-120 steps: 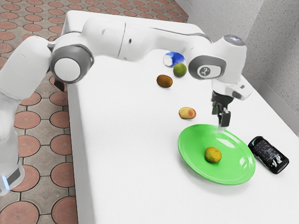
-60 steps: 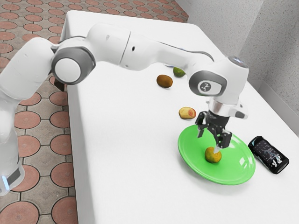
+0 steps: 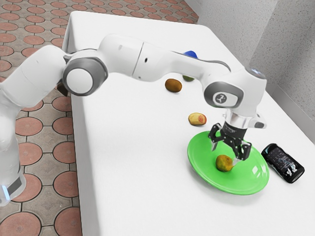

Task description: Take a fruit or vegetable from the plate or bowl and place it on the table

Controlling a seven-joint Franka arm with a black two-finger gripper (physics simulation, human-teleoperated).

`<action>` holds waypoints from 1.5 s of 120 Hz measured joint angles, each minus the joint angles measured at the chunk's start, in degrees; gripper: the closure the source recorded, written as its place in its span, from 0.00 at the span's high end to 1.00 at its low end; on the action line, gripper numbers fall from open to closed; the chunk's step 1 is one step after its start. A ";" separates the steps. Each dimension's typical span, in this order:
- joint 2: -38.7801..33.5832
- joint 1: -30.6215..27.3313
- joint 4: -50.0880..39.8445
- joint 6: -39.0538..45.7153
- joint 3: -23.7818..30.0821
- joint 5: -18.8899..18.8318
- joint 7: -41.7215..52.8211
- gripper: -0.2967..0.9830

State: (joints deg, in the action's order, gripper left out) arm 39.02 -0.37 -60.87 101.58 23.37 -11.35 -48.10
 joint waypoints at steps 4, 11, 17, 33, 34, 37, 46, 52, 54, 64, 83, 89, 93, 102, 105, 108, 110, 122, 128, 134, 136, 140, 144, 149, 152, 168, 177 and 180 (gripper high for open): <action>0.50 0.01 0.87 0.00 0.54 -0.82 -0.53 0.77; 1.35 -0.02 1.94 0.10 0.93 -1.86 -1.38 0.77; 2.05 -0.10 2.48 0.33 0.85 -2.43 -2.03 0.77; 3.05 -0.43 2.81 0.99 0.97 -3.16 -3.53 0.77; 3.08 -0.43 2.81 1.02 1.00 -3.18 -3.61 0.77; 3.13 -0.40 2.82 1.11 1.06 -3.24 -3.86 0.77; 3.20 -0.22 2.83 1.31 1.20 -3.37 -4.56 0.77; 3.21 -0.13 2.81 1.41 1.26 -3.41 -4.98 0.77; 3.21 -0.09 2.80 1.43 1.28 -3.42 -5.11 0.77; 3.53 0.09 2.66 1.53 1.31 -3.46 -5.74 0.77; 3.65 0.19 2.21 1.66 1.31 -3.37 -6.74 0.77; 3.66 0.19 2.12 1.67 1.26 -3.30 -7.01 0.77; 3.66 0.15 2.09 1.68 1.21 -3.27 -7.17 0.77; 3.62 0.16 1.97 1.68 1.14 -3.18 -7.51 0.77; 3.59 0.17 1.85 1.68 1.14 -3.15 -7.62 0.77; 3.55 0.18 1.67 1.69 1.14 -3.07 -7.73 0.77; 3.53 0.16 1.54 1.69 1.14 -3.00 -7.80 0.77; 3.42 0.05 0.72 1.69 0.97 -2.67 -8.19 0.77; 3.40 0.03 0.62 1.70 0.86 -2.55 -8.37 0.77; 3.42 0.02 0.58 1.72 0.85 -2.49 -8.53 0.77; 3.41 0.05 0.56 1.71 0.84 -2.48 -8.59 0.74; 3.40 0.11 0.52 1.71 0.81 -2.47 -8.72 0.68; 3.40 0.15 0.49 1.71 0.80 -2.47 -8.84 0.63; 3.40 0.17 0.48 1.69 0.83 -2.48 -8.99 0.57; 3.39 0.21 0.48 1.68 0.85 -2.50 -9.08 0.55; 2.19 0.43 0.80 1.48 0.79 -2.97 -9.49 0.53; -8.69 2.10 -1.96 0.73 -4.37 -3.78 -9.65 0.52; -12.10 2.35 -2.66 0.00 -6.32 -3.93 -9.67 0.52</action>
State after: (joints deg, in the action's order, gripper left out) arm 26.92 1.98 -63.53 101.58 17.06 -15.28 -57.77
